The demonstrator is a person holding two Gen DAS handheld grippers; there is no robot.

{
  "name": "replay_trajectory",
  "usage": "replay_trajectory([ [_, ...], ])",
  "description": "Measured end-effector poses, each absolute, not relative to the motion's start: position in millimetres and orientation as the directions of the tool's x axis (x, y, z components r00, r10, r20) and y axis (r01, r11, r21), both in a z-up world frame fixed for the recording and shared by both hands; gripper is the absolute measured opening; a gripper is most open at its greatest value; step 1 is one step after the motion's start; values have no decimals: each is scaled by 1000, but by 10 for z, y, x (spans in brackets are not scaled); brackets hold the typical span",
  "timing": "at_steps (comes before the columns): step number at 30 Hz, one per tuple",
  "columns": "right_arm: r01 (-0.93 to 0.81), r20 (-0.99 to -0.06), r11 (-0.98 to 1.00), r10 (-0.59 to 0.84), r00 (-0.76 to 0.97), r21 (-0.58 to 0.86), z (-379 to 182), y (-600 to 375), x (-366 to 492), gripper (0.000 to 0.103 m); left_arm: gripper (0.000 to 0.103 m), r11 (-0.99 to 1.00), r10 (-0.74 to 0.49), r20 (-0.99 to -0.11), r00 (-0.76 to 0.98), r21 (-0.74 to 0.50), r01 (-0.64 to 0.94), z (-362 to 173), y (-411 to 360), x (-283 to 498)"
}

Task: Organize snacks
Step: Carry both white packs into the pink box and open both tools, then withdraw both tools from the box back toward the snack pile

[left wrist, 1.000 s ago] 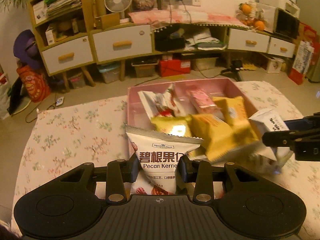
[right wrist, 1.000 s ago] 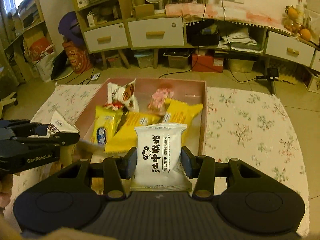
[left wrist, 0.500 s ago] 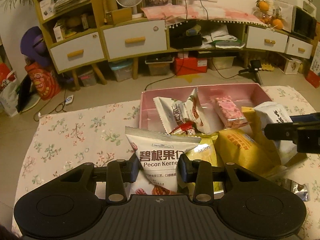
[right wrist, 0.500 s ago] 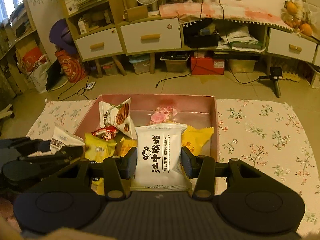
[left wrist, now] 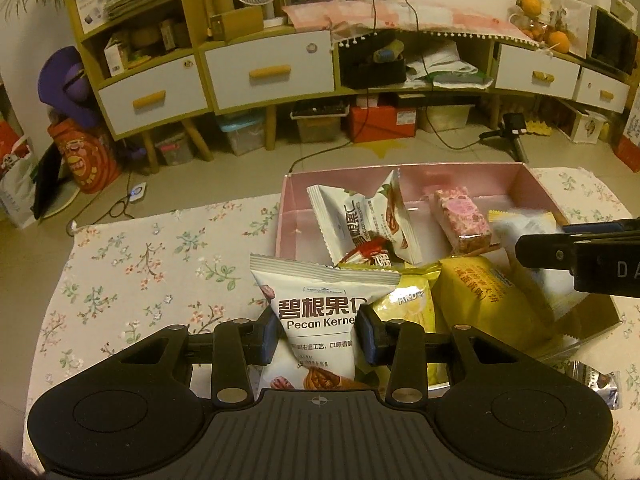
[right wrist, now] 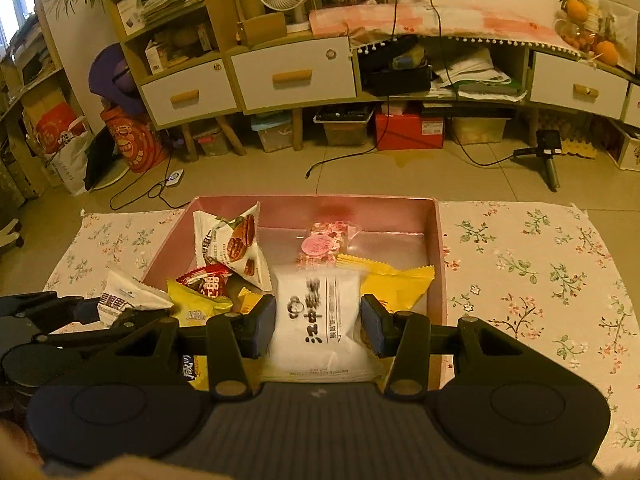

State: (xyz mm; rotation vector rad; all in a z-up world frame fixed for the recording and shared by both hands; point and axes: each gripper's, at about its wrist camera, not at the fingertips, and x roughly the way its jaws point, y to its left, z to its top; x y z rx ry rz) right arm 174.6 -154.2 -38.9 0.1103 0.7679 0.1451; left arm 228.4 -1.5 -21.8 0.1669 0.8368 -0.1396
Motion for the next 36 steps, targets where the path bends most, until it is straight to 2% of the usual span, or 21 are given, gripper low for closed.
replay_trajectory([
  [1, -91, -679, 984, 172, 713, 154, -378, -1538, 1743, 43, 38, 978, -57, -750, 659, 93, 190, -216, -17, 2285],
  [5, -95, -665, 983, 175, 726, 155, -326, -1529, 1730, 57, 37, 972, -45, -763, 645, 116, 205, -185, -55, 2298],
  [15, -99, -658, 985, 166, 734, 138, -283, -1559, 1706, 66, 37, 984, -65, -716, 695, 71, 165, -78, -39, 2343],
  [18, -95, -660, 987, 160, 734, 133, -295, -1578, 1687, 69, 47, 986, -72, -699, 712, 56, 154, -81, -32, 2341],
  [19, -93, -661, 987, 158, 734, 132, -296, -1585, 1682, 71, 58, 986, -70, -703, 708, 59, 156, -88, -43, 2337],
  [20, -92, -662, 987, 157, 733, 132, -299, -1594, 1670, 72, 65, 984, -70, -706, 705, 66, 164, -91, -59, 2325],
  [22, -88, -665, 987, 155, 730, 134, -295, -1608, 1657, 74, 66, 980, -65, -703, 708, 88, 177, -82, -90, 2285],
  [26, -79, -664, 987, 154, 731, 143, -272, -1644, 1587, 77, 73, 971, -65, -706, 705, 118, 208, -34, -132, 2185],
  [36, -58, -679, 993, 116, 725, 108, -185, -1659, 1269, 89, 80, 973, -82, -723, 686, 92, 212, 54, -47, 1784],
])
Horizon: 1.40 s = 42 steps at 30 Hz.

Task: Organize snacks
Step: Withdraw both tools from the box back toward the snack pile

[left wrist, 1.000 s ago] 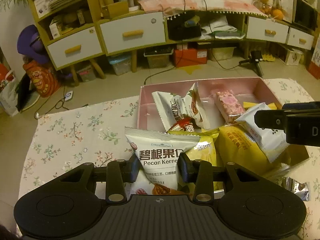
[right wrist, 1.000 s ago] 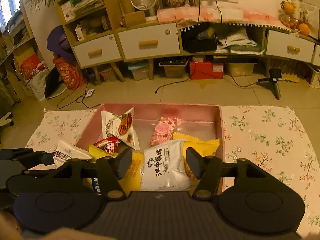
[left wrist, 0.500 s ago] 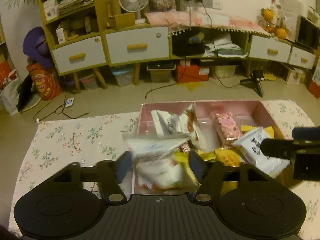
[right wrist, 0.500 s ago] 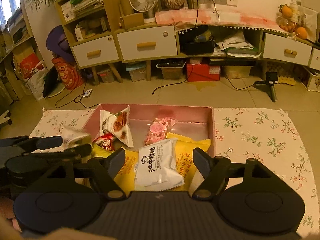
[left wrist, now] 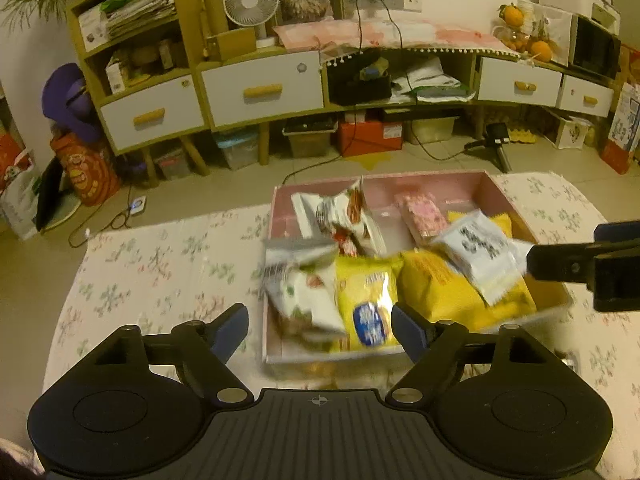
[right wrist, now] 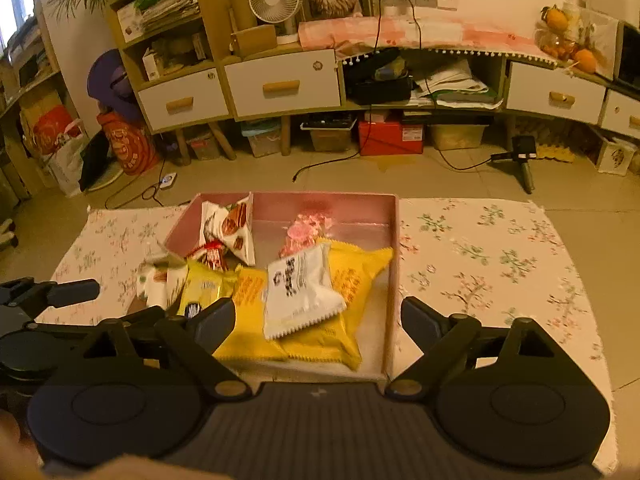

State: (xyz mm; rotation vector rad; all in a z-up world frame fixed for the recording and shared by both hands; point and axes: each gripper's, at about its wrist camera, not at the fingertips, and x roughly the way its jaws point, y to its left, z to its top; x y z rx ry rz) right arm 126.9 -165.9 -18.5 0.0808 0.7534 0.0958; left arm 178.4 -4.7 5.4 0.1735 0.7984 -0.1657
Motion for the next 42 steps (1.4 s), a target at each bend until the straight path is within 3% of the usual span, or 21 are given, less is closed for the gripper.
replay_trajectory([
  [5, -57, -698, 994, 106, 708, 94, -183, -1653, 1096, 96, 84, 972, -78, -737, 672, 92, 214, 67, -3, 1558],
  [27, -42, -740, 992, 118, 662, 121, -348, -1514, 572, 100, 89, 976, -81, -782, 618, 63, 208, 6, 243, 838],
  [30, -49, -740, 991, 123, 661, 122, -382, -1477, 522, 101, 95, 979, -89, -788, 609, 44, 199, -27, 313, 770],
  [42, -75, -740, 991, 132, 659, 110, -639, -1403, 368, 102, 95, 984, -99, -797, 597, 12, 179, -244, 649, 622],
])
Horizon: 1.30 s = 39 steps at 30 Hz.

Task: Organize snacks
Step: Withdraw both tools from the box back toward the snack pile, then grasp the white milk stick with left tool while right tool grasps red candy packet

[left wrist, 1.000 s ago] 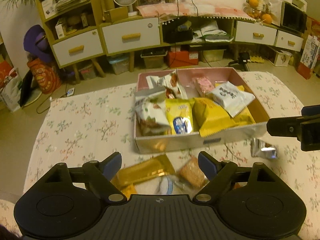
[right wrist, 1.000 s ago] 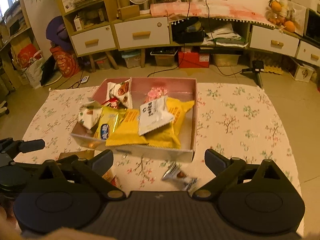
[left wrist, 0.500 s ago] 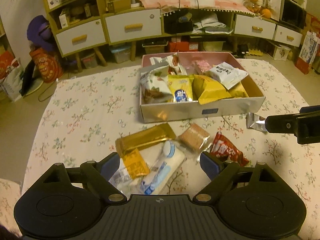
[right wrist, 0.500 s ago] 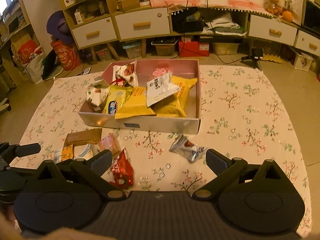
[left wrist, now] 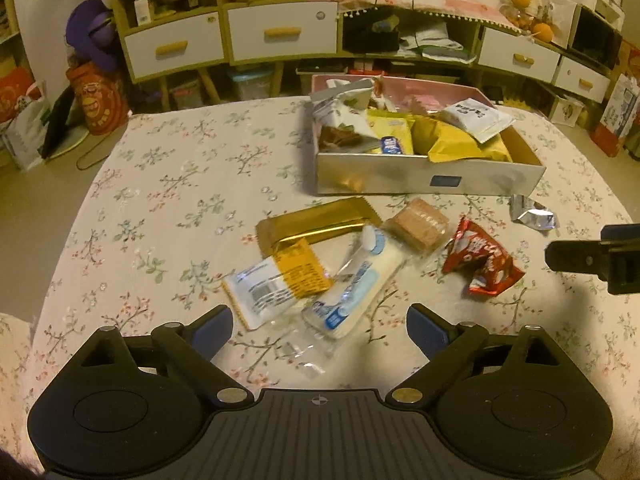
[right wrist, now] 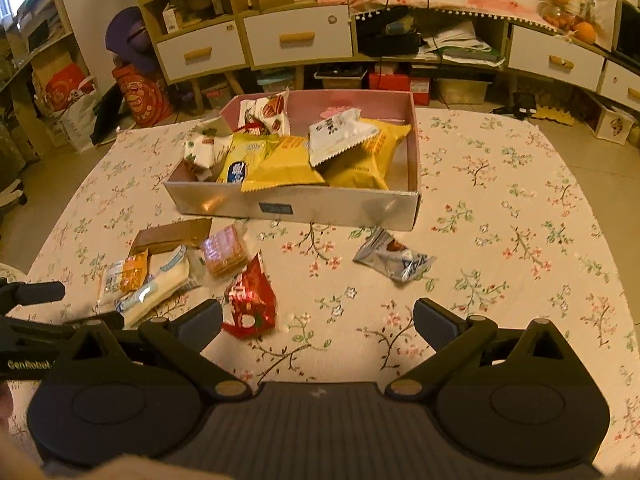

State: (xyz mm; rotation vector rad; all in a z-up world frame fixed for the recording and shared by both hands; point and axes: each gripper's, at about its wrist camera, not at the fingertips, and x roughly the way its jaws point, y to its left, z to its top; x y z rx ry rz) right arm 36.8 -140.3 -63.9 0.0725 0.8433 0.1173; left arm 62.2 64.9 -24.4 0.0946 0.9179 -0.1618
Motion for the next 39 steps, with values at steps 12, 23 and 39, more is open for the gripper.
replay_trajectory([
  [12, -156, -758, 986, 146, 635, 58, -803, -1220, 400, 103, 93, 958, -158, -757, 635, 40, 285, -398, 718, 717],
  [23, -274, -718, 957, 260, 646, 99, -875, -1178, 525, 88, 62, 906, -288, -738, 610, -2, 424, -496, 499, 813],
  [39, -277, -754, 953, 272, 599, 123, -953, -1140, 645, 34, 43, 903, -299, -757, 581, -27, 430, -559, 334, 864],
])
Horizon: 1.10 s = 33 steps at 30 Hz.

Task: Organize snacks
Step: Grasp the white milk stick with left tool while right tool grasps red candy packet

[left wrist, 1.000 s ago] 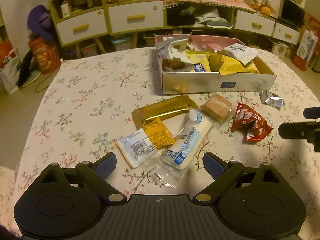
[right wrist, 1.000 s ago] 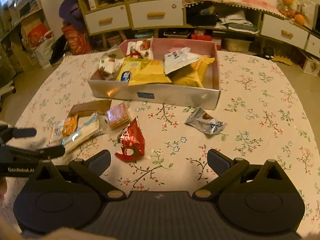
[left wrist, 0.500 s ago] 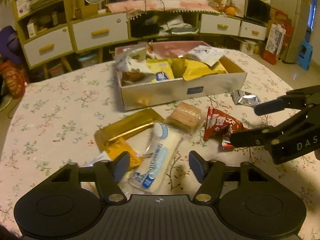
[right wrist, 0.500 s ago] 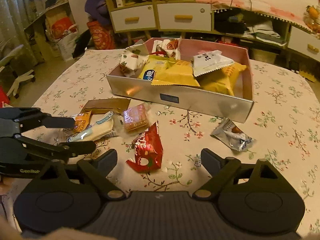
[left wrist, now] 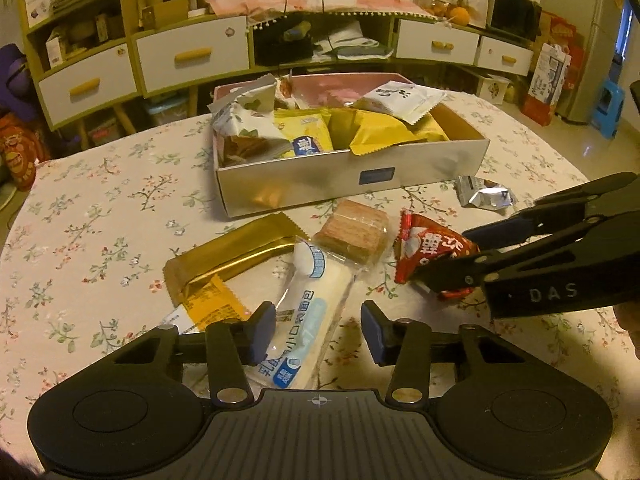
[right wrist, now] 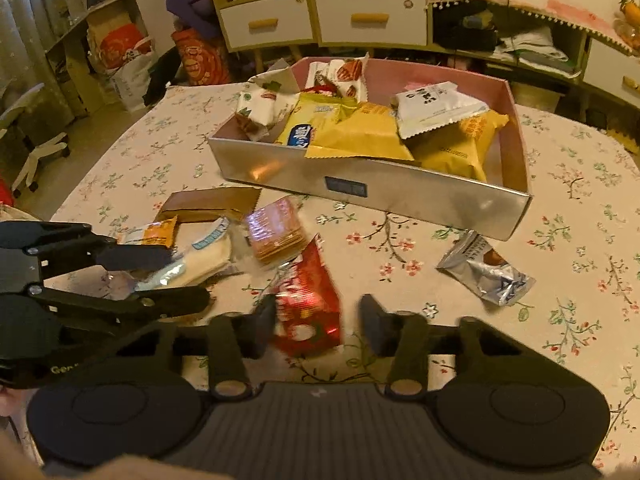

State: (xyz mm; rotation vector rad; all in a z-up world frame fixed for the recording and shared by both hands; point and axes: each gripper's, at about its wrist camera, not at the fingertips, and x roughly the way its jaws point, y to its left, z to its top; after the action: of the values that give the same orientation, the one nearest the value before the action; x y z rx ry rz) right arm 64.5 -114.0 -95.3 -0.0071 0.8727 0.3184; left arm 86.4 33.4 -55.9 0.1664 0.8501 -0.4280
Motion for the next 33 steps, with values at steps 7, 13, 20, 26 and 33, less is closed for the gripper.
replay_trajectory([
  [7, -253, -783, 962, 239, 575, 108, -925, -1185, 650, 30, 42, 885, -310, -769, 559, -19, 465, -553, 262, 808],
  [13, -206, -811, 971, 216, 543, 121, -908, -1303, 672, 30, 42, 898, -245, -773, 585, 47, 437, -589, 223, 824],
  [20, -210, -820, 972, 208, 534, 109, -915, -1330, 663, 30, 42, 901, -225, -782, 581, 60, 430, -650, 191, 837],
  [26, -214, -819, 972, 202, 536, 100, -907, -1330, 664, 30, 32, 911, -210, -789, 577, 56, 409, -642, 161, 842],
  [33, -211, -815, 972, 201, 543, 99, -892, -1349, 658, 30, 21, 935, -175, -806, 565, 44, 353, -614, 133, 867],
])
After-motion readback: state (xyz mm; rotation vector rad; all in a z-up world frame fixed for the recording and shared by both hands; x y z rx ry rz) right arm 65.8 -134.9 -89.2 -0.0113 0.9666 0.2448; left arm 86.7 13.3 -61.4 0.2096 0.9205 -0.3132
